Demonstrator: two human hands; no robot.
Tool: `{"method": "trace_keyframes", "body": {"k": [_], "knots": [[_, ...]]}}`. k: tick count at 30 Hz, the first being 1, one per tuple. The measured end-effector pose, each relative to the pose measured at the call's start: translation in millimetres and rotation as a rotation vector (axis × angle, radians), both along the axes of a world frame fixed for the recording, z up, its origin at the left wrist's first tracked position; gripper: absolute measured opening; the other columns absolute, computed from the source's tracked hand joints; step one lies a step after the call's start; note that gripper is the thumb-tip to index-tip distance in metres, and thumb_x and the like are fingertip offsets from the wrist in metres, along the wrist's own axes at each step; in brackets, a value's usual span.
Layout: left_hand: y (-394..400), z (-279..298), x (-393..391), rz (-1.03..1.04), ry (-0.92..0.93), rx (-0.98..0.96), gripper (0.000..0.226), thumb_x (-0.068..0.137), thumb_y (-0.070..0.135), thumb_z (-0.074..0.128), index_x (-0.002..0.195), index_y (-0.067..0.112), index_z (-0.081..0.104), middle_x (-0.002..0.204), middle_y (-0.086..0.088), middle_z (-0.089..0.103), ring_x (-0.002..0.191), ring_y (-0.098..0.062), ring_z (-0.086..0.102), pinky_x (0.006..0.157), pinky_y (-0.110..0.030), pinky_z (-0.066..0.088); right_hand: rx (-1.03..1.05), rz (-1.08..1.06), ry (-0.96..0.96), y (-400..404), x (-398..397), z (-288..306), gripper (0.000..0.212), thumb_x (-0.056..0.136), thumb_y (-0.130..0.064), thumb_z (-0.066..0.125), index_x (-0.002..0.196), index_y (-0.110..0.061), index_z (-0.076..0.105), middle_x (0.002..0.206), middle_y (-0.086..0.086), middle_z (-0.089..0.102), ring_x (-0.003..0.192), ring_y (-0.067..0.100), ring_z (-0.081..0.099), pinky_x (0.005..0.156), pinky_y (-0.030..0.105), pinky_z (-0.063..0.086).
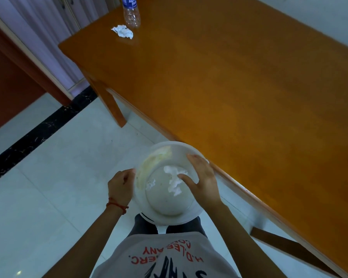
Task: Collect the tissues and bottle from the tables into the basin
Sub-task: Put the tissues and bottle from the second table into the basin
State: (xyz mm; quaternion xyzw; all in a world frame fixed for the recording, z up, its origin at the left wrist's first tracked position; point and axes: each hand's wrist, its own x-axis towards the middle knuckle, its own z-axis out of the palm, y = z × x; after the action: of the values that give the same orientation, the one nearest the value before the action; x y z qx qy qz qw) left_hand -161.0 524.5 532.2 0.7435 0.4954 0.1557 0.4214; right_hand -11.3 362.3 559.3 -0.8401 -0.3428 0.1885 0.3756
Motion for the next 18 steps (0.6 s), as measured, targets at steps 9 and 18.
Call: {"method": "trace_keyframes", "body": {"k": [9, 18], "knots": [[8.4, 1.0, -30.5, 0.2, 0.02, 0.0, 0.033, 0.089, 0.017, 0.049, 0.068, -0.004, 0.062, 0.066, -0.019, 0.059, 0.064, -0.026, 0.049, 0.057, -0.017, 0.036, -0.142, -0.089, 0.024, 6.3, 21.2, -10.5, 0.049, 0.089, -0.051, 0.039, 0.133, -0.03, 0.036, 0.143, 0.0, 0.04, 0.125, 0.019, 0.043, 0.104, 0.047, 0.039], [17.8, 11.4, -85.0, 0.454, 0.051, 0.019, 0.033, 0.09, 0.019, 0.046, 0.075, -0.004, 0.064, 0.07, -0.012, 0.059, 0.069, -0.025, 0.051, 0.061, -0.013, 0.035, -0.079, 0.146, 0.141, 68.8, -1.1, -4.2, 0.026, 0.093, -0.028, 0.044, 0.114, -0.022, 0.058, 0.101, 0.0, 0.065, 0.084, 0.007, 0.057, 0.067, 0.006, 0.038]]}}
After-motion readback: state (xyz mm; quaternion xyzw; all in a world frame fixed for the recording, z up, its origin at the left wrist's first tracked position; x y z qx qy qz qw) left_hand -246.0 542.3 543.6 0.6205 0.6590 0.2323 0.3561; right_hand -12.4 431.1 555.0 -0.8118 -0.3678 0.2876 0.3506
